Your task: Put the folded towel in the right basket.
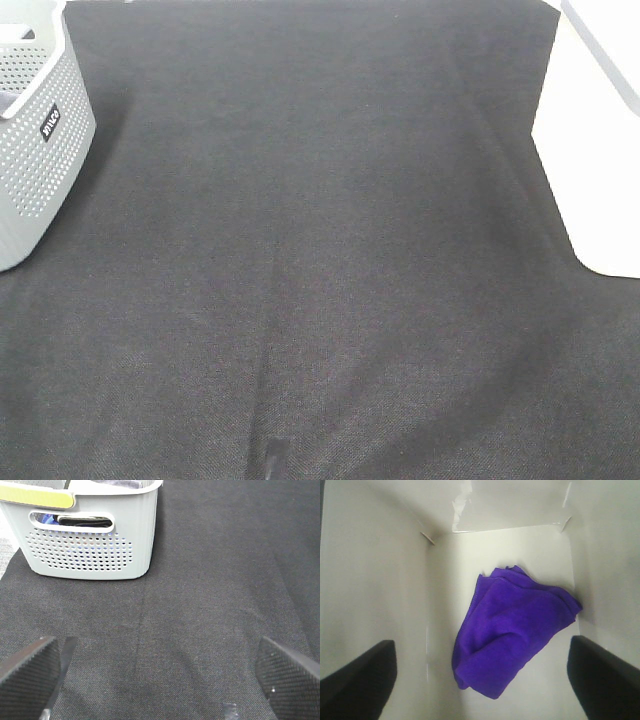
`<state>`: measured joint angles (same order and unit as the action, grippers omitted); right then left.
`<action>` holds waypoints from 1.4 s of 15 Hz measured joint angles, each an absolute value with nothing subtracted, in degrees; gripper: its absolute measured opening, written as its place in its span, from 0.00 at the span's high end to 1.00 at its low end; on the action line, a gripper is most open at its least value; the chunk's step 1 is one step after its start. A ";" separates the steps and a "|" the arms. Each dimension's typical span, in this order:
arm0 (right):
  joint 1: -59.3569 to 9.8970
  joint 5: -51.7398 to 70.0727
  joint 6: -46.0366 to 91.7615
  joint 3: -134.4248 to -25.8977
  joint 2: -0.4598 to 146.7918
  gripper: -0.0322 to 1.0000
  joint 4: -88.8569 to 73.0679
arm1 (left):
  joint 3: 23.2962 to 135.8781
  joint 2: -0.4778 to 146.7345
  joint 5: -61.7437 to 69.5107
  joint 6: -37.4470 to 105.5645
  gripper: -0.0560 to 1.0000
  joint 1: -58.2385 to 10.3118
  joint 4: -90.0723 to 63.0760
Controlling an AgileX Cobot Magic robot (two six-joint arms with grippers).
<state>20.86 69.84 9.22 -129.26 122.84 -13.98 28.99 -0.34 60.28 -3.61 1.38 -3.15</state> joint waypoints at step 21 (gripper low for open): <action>0.11 66.69 2.86 -70.93 61.59 0.03 -2.98 | 28.99 -0.34 60.28 -3.61 0.01 1.38 -3.15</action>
<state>0.11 66.69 2.86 -70.93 61.59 -2.98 28.99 -0.34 60.28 -3.61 1.38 -3.15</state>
